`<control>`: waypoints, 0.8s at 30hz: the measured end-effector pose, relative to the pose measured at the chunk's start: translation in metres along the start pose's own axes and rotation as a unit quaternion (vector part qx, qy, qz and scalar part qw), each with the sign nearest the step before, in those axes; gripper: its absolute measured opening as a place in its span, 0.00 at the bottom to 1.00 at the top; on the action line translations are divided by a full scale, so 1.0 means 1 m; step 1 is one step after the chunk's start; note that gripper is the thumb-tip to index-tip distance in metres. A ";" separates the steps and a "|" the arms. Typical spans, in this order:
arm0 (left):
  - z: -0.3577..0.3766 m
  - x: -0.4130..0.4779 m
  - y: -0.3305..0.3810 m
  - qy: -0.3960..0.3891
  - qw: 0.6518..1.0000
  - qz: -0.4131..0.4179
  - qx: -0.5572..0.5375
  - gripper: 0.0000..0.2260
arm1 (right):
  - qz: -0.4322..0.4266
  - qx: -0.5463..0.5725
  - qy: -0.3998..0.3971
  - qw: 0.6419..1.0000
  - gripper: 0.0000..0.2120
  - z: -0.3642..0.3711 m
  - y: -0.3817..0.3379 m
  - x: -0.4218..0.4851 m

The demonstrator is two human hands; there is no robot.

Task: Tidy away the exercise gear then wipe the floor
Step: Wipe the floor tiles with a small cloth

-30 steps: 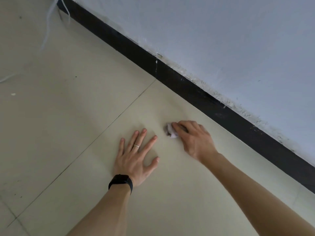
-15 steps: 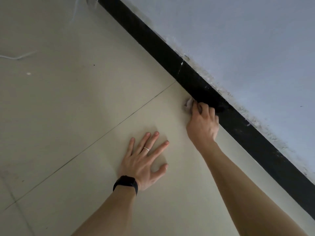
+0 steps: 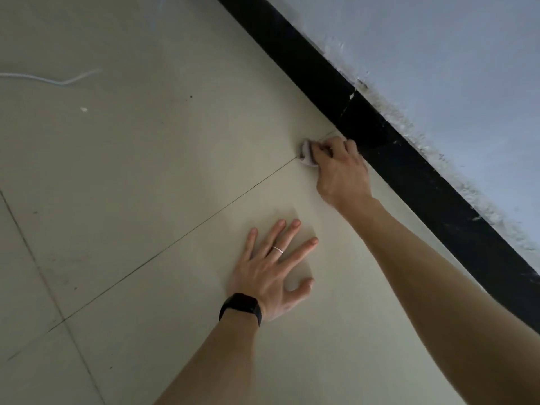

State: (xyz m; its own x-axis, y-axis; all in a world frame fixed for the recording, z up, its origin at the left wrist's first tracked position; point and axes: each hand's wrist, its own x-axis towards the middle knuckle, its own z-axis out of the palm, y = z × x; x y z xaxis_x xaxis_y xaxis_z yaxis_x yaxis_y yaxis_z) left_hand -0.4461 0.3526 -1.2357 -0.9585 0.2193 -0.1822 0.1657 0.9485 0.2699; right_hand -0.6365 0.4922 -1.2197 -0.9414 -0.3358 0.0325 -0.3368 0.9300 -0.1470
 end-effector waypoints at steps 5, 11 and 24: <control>0.002 0.000 0.000 0.000 1.000 0.002 0.012 0.33 | 0.124 0.057 0.037 0.990 0.23 0.006 0.005 -0.004; 0.003 -0.001 -0.001 -0.005 1.000 0.002 0.012 0.32 | -0.117 0.050 0.012 0.992 0.23 0.003 0.029 -0.096; 0.006 -0.006 -0.004 0.021 1.000 0.019 0.006 0.25 | -0.051 0.079 0.005 0.996 0.27 0.004 -0.034 -0.283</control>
State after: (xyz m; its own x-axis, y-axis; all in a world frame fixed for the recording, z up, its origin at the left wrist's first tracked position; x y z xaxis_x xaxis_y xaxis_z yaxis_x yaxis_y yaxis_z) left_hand -0.4398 0.3491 -1.2413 -0.9605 0.2449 -0.1319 0.2041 0.9426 0.2643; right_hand -0.3591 0.5550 -1.2281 -0.9032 -0.4243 0.0646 -0.4234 0.8562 -0.2961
